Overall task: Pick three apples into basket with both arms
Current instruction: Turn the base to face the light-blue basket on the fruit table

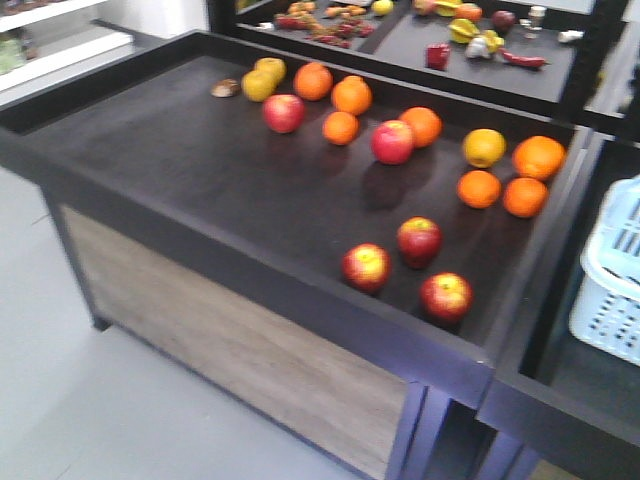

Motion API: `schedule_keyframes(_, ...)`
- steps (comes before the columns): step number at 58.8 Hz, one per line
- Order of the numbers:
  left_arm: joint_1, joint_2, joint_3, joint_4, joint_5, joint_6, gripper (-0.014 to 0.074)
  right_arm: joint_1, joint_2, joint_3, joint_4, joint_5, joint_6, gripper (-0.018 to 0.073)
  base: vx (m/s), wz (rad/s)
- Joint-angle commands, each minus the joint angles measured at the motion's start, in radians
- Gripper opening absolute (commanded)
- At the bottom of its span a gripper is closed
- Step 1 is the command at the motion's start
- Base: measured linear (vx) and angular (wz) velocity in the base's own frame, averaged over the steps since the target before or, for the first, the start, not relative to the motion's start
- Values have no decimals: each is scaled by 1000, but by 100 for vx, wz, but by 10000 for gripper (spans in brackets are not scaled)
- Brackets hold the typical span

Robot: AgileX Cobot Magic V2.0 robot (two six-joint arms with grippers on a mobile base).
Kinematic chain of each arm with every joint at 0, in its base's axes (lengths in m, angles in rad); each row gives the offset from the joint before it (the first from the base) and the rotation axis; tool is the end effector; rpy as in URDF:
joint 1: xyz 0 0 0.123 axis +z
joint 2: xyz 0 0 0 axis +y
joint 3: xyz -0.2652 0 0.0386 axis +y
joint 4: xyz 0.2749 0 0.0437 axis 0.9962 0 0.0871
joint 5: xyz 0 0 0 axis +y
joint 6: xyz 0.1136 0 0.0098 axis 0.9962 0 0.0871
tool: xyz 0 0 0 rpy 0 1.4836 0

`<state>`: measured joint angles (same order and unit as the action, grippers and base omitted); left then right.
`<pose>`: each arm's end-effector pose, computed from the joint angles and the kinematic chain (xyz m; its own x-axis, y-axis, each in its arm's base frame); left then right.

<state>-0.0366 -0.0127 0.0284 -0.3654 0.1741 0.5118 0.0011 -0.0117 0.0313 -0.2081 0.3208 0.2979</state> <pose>0.1229 -0.0116 0.1871 -0.0753 0.1534 -0.9853 0.1107 0.9833 0.1447 0.1204 -0.0073 0.1689 -0.2368 0.0995 -0.9664 0.0862 0.9930 0.0811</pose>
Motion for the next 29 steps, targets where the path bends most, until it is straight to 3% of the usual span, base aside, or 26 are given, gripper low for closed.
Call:
schedule_keyframes(1, -8, -14, -26, -13, -64, -5, 2, -3, -2, 9, -17, -73, 0, -5, 12, -54)
schedule_keyframes(29, -8, -14, -26, -13, -64, -5, 2, -3, -2, 9, -17, -73, 0, -5, 10, -54)
